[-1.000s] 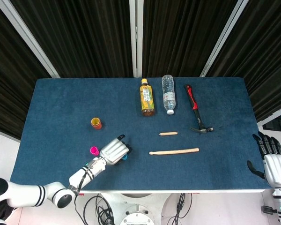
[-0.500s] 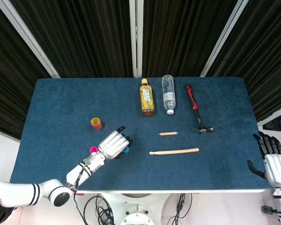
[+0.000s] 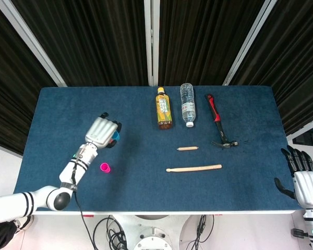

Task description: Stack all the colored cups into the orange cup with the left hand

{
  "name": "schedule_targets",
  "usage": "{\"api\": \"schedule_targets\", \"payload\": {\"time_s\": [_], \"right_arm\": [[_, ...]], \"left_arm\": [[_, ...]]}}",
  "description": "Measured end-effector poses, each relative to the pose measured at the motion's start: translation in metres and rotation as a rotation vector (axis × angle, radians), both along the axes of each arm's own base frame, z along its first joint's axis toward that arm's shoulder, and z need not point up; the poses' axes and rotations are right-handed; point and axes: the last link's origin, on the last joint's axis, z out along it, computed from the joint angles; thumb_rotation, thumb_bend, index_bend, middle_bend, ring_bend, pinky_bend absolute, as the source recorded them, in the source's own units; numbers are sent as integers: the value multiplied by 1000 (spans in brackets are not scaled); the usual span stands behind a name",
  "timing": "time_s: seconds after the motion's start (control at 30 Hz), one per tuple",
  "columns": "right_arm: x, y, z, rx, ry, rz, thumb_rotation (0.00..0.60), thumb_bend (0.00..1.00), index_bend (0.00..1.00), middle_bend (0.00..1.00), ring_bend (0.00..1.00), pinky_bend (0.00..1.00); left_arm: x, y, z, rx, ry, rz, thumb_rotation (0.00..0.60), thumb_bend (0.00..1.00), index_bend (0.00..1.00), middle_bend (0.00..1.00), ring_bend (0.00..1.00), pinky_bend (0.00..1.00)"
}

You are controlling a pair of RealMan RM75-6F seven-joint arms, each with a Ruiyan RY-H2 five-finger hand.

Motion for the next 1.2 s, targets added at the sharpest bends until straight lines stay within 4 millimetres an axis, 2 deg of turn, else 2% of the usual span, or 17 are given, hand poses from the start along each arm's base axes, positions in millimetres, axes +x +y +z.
{"api": "schedule_targets", "payload": {"time_s": [0.2, 0.53, 0.67, 0.77, 0.97, 1.2], "right_arm": [[3, 0, 0, 1, 6, 4, 600, 270, 0, 0, 0, 0], [5, -1, -3, 8, 13, 3, 600, 270, 0, 0, 0, 0], [4, -2, -2, 7, 13, -3, 600, 270, 0, 0, 0, 0], [4, -2, -3, 11, 15, -4, 600, 270, 0, 0, 0, 0], [2, -1, -3, 9, 12, -9, 600, 270, 0, 0, 0, 0], [1, -2, -2, 8, 12, -10, 600, 270, 0, 0, 0, 0]], "left_arm": [[-21, 19, 3, 17, -13, 83, 600, 329, 475, 477, 540, 204], [-36, 23, -5, 5, -5, 126, 600, 322, 467, 471, 536, 203], [-39, 22, -8, 7, 9, 120, 600, 319, 449, 458, 503, 201], [-41, 22, -10, 6, 6, 121, 600, 319, 413, 428, 490, 201], [-44, 23, -12, 9, 18, 120, 600, 269, 215, 289, 368, 176], [-44, 18, -8, 19, 13, 112, 600, 253, 206, 281, 351, 162]]}}
